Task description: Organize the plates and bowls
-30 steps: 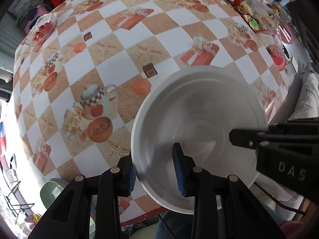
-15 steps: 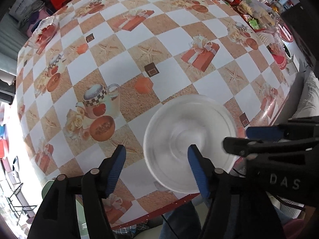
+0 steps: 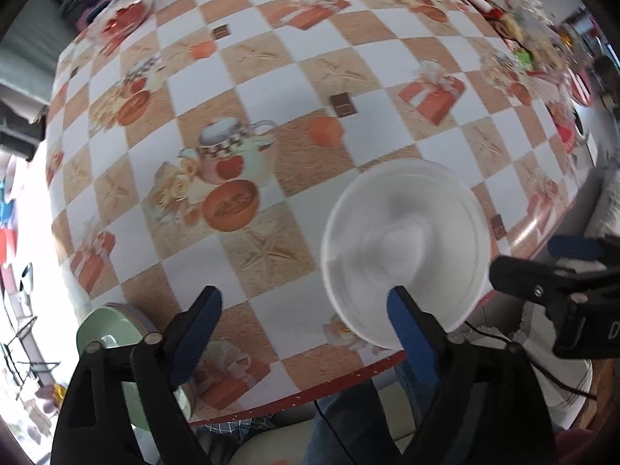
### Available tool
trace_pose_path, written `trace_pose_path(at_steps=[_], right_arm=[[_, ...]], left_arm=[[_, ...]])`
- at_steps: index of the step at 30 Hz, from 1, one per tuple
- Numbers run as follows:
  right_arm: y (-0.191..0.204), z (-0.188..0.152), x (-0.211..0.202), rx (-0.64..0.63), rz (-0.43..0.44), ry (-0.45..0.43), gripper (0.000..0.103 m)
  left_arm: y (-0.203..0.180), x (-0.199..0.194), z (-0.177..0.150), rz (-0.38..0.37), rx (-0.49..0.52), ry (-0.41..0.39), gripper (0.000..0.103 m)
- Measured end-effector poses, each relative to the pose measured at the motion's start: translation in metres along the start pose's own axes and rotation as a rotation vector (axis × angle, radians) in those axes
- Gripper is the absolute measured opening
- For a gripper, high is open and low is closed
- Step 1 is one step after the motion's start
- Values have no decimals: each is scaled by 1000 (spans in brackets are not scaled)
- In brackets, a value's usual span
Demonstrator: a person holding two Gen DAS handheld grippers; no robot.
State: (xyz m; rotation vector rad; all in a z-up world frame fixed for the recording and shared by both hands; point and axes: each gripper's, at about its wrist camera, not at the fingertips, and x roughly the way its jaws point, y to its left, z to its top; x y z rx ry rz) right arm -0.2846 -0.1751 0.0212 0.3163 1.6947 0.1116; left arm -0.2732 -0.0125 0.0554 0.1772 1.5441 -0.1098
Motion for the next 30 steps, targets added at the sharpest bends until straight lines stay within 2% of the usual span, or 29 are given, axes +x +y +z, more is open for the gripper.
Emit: trace_pose_path(at_steps=[2, 12, 30], right_arm=[[0, -1, 2, 3, -5, 4, 101], [8, -4, 4, -32, -41, -15, 101], [-4, -8, 16, 4, -34, 22, 101]], left_arm=[[4, 0, -1, -5, -18, 1, 103], [11, 4, -8, -29, -58, 13, 103], [6, 12, -5, -20, -58, 41, 103]])
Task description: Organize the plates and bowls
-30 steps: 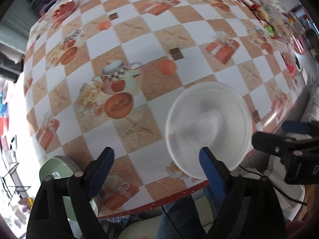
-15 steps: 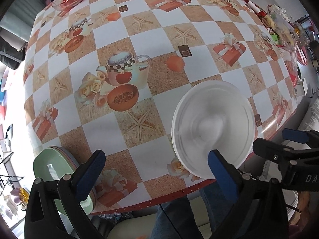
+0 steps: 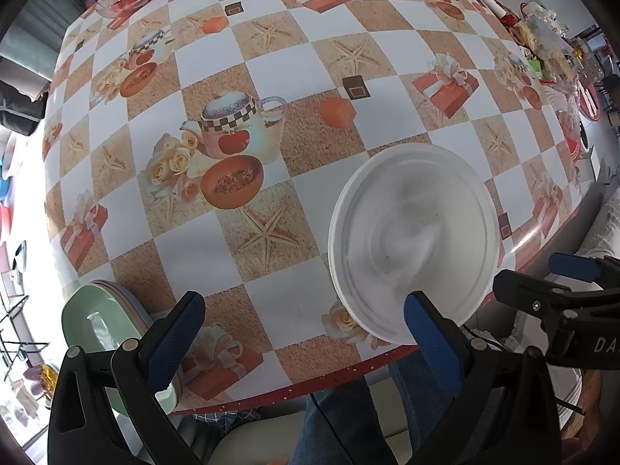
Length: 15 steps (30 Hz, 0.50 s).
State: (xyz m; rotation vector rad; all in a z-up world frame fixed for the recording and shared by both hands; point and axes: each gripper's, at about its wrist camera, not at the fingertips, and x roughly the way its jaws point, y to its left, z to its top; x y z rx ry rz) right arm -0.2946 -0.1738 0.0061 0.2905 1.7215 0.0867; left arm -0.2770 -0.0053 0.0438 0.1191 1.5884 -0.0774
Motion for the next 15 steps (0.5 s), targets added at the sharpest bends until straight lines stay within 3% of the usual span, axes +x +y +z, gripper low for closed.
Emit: trace_pose_path(at_steps=[15], right_arm=[[-4, 2, 12, 4, -9, 33, 101]], left_arm=[[4, 15, 3, 6, -21, 34, 103]])
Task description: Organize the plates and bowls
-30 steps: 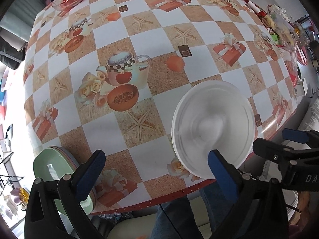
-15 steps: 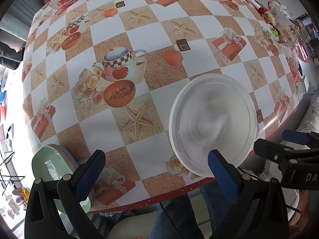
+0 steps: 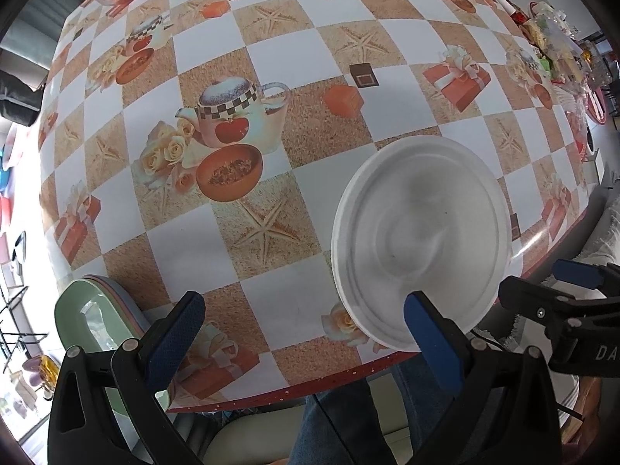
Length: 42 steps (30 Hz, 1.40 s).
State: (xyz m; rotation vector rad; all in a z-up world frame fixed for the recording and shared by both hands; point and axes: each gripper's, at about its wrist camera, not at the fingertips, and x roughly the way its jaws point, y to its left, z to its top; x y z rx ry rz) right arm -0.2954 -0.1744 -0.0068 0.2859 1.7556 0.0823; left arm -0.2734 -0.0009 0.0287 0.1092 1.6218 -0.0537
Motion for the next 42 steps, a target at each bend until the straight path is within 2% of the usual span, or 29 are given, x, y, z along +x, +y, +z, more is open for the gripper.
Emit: trace_pose_path(at_steps=[11, 33, 42], right_arm=[[2, 8, 7, -2, -4, 13, 101], [15, 46, 47, -26, -68, 65, 101], [24, 44, 59, -56, -94, 67, 102]], left_arm=[[1, 10, 5, 11, -8, 16, 103], [2, 64, 22, 68, -53, 50, 103], [5, 77, 17, 31, -68, 20, 103]])
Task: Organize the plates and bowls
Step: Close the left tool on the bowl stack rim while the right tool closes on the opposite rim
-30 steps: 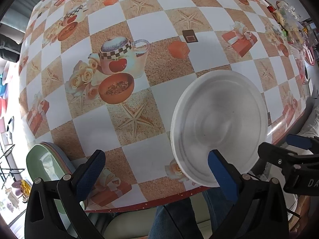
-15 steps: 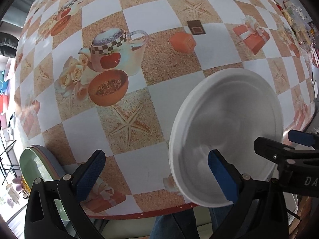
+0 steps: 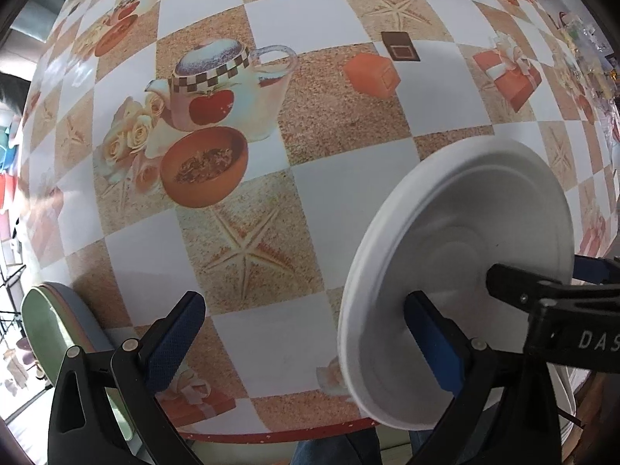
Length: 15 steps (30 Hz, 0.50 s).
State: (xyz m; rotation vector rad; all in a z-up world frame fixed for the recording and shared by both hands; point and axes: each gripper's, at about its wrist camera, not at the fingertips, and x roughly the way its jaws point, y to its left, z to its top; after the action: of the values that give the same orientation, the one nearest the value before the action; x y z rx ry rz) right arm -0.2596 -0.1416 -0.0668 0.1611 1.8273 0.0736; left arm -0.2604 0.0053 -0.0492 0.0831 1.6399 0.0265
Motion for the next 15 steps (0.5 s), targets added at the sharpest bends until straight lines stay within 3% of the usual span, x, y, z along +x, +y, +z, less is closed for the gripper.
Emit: trace_pose_path(at_steps=[15], right_arm=[[3, 2, 3, -5, -3, 8, 102]], left_arm=[[8, 8, 0, -21, -12, -5, 103]])
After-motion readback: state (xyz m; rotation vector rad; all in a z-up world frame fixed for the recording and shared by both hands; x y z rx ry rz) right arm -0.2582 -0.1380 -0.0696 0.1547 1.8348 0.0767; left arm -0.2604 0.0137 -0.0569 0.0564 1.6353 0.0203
